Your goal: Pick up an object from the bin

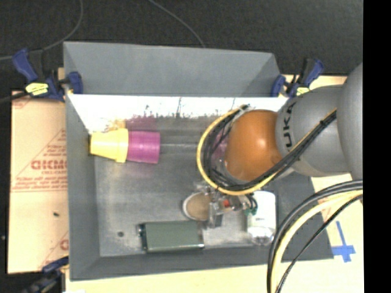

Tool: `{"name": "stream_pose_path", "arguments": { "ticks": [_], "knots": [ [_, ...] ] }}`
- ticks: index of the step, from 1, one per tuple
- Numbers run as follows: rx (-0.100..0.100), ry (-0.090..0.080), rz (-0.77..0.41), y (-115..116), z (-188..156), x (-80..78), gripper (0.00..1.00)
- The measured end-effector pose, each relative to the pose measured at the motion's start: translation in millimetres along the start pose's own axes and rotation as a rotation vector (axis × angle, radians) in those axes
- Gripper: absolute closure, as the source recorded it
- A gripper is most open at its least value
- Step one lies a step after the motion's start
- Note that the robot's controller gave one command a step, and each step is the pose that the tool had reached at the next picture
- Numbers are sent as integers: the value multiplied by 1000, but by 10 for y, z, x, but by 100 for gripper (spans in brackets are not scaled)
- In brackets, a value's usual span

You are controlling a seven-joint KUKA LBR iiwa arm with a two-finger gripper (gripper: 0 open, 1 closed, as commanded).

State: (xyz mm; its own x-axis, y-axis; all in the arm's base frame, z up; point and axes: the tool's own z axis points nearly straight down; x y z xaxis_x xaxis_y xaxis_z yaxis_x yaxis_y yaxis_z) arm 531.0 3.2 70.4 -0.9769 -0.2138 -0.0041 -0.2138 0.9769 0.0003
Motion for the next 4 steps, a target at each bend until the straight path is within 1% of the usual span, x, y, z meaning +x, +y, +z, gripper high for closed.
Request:
{"name": "stream_pose_path", "arguments": {
  "ticks": [4],
  "knots": [
    [0,0,4,-1,0,-1,100]
  ]
}}
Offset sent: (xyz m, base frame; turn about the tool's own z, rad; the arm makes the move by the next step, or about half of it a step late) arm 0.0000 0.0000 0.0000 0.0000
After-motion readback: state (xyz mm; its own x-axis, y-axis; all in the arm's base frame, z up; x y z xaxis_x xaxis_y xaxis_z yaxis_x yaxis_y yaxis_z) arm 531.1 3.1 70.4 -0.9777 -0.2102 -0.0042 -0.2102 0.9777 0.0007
